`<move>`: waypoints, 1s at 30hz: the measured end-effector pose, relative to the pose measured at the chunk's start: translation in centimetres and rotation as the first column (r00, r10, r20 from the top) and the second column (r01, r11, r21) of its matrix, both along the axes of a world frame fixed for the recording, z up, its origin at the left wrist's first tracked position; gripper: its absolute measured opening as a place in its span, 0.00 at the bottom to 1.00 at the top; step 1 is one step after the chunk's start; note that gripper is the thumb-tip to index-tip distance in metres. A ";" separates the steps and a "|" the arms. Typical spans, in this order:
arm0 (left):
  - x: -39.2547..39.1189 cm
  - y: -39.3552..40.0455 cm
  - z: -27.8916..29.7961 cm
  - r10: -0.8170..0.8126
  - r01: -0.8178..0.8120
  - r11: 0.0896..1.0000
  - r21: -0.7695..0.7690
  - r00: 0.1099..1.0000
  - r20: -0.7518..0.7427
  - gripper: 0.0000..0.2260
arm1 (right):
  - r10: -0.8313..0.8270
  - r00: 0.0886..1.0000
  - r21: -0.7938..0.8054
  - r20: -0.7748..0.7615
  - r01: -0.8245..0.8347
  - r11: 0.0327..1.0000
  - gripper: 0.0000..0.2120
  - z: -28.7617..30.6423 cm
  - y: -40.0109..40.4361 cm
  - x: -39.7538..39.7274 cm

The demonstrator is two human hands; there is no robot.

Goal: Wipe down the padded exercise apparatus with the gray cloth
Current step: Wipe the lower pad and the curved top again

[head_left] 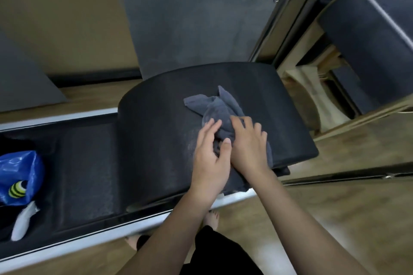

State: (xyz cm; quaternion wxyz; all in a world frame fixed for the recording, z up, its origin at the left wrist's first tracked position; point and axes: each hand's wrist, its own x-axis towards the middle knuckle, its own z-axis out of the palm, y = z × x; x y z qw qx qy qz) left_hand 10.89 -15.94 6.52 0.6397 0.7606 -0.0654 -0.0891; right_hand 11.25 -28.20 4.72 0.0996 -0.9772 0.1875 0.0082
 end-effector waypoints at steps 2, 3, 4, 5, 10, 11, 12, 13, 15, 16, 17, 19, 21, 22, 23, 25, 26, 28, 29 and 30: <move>-0.1 -2.2 0.2 -0.058 0.058 0.998 0.017 0.998 0.019 0.18 | -0.099 0.994 0.042 0.039 0.097 0.994 0.29 -0.1 -3.6 -0.1; -0.1 -3.1 0.1 -0.074 0.074 0.997 0.029 0.997 0.016 0.18 | -0.155 0.987 0.068 0.048 0.151 0.986 0.29 -0.3 -5.4 -0.1; 0.0 -3.9 -0.1 -0.081 0.080 0.996 0.043 0.997 0.009 0.18 | -0.215 0.976 0.099 0.046 0.210 0.973 0.28 -0.5 -7.3 -0.1; 0.1 -4.4 -0.3 -0.082 0.082 0.995 0.059 0.997 0.004 0.18 | -0.272 0.962 0.123 0.039 0.265 0.956 0.28 -0.8 -9.1 -0.2; 0.7 -6.3 -1.7 -0.087 0.082 0.985 0.150 0.996 0.025 0.17 | -0.572 0.818 0.232 -0.063 0.570 0.788 0.28 -2.1 -18.8 -1.3; 0.8 -6.5 -1.8 -0.084 0.079 0.984 0.159 0.996 0.028 0.17 | -0.625 0.776 0.256 -0.087 0.624 0.738 0.27 -2.3 -20.2 -1.5; 0.7 -6.7 -2.0 -0.082 0.076 0.984 0.161 0.996 0.030 0.17 | -0.669 0.736 0.275 -0.110 0.669 0.691 0.27 -2.4 -21.4 -1.5; 0.7 -6.7 -2.1 -0.079 0.073 0.985 0.156 0.996 0.033 0.17 | -0.699 0.703 0.289 -0.130 0.701 0.652 0.26 -2.5 -22.3 -1.3; 0.7 -6.6 -2.3 -0.072 0.066 0.987 0.148 0.997 0.036 0.16 | -0.724 0.671 0.311 -0.158 0.730 0.609 0.27 -2.7 -23.3 -0.3; 0.8 -6.3 -2.3 -0.061 0.054 0.988 0.146 0.997 0.042 0.16 | -0.722 0.673 0.315 -0.158 0.728 0.609 0.28 -2.7 -23.3 0.5; 0.9 -5.9 -2.4 -0.049 0.041 0.989 0.142 0.997 0.054 0.16 | -0.716 0.682 0.313 -0.149 0.720 0.620 0.29 -2.7 -23.1 1.5; 1.4 -4.8 -2.3 -0.006 -0.004 0.992 0.127 0.997 0.077 0.16 | -0.682 0.723 0.280 -0.107 0.681 0.677 0.30 -2.7 -21.9 3.9; 2.1 -3.6 -2.3 0.061 -0.072 0.990 0.121 0.994 0.092 0.16 | -0.618 0.784 0.215 -0.056 0.614 0.760 0.29 -2.4 -19.6 6.6; 2.4 -3.0 -2.2 0.095 -0.106 0.987 0.117 0.991 0.099 0.16 | -0.574 0.819 0.189 -0.025 0.568 0.801 0.28 -2.1 -18.1 8.0; 2.6 -2.5 -2.2 0.117 -0.128 0.986 0.109 0.987 0.107 0.16 | -0.527 0.850 0.167 0.008 0.518 0.839 0.27 -1.6 -16.5 9.3; 2.9 -1.0 -2.2 0.163 -0.175 0.980 0.094 0.979 0.123 0.17 | -0.398 0.915 0.108 0.062 0.390 0.914 0.26 -0.9 -12.2 11.8; 3.0 -0.1 -2.2 0.191 -0.204 0.975 0.085 0.972 0.138 0.17 | -0.316 0.946 0.074 0.077 0.311 0.948 0.27 -0.6 -9.7 13.0; 3.2 1.8 -2.5 0.255 -0.267 0.961 0.068 0.955 0.150 0.18 | -0.148 0.984 0.001 0.094 0.149 0.989 0.27 -0.1 -4.3 14.8; 3.3 2.8 -2.6 0.290 -0.301 0.951 0.064 0.946 0.148 0.18 | -0.063 0.993 -0.032 0.098 0.067 0.997 0.27 -0.1 -1.5 15.4; 3.4 3.7 -2.7 0.323 -0.334 0.941 0.062 0.936 0.139 0.17 | 0.024 0.996 -0.064 0.092 -0.018 0.998 0.27 -0.2 1.1 15.6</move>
